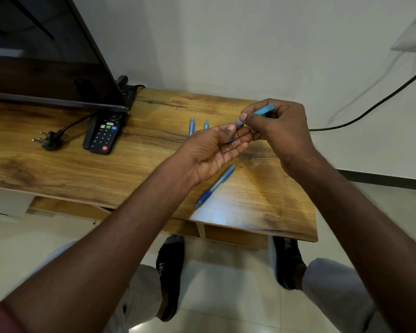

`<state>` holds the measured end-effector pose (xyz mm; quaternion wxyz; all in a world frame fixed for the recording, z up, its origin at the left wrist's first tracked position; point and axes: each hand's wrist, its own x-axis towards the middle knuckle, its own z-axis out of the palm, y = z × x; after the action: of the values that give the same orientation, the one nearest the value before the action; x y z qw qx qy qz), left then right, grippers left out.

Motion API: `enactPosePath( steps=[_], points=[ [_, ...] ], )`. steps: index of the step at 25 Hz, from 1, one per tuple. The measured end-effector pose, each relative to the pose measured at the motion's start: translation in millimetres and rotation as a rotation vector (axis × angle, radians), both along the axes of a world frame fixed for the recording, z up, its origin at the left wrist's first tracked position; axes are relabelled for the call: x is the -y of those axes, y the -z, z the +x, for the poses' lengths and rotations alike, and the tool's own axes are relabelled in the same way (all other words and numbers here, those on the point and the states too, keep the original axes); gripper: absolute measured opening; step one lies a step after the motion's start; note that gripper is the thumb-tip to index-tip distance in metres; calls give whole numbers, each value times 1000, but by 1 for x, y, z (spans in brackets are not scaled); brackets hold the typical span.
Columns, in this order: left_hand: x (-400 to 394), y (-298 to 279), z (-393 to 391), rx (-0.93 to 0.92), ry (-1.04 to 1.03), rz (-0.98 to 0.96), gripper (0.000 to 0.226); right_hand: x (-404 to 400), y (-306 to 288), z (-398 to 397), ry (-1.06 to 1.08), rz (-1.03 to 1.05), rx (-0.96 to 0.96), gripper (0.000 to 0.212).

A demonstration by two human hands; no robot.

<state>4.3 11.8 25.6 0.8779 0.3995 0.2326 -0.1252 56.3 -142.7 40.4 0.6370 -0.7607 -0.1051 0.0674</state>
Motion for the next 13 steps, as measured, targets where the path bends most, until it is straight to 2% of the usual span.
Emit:
enactPosePath(
  steps=[8,13],
  points=[
    [-3,3,1,-46,-13,33,14,1,0,1,12,38,-73,13],
    [-8,0,4,-67,-60,-8,13,7,-3,7,103,241,-294,10]
  ],
)
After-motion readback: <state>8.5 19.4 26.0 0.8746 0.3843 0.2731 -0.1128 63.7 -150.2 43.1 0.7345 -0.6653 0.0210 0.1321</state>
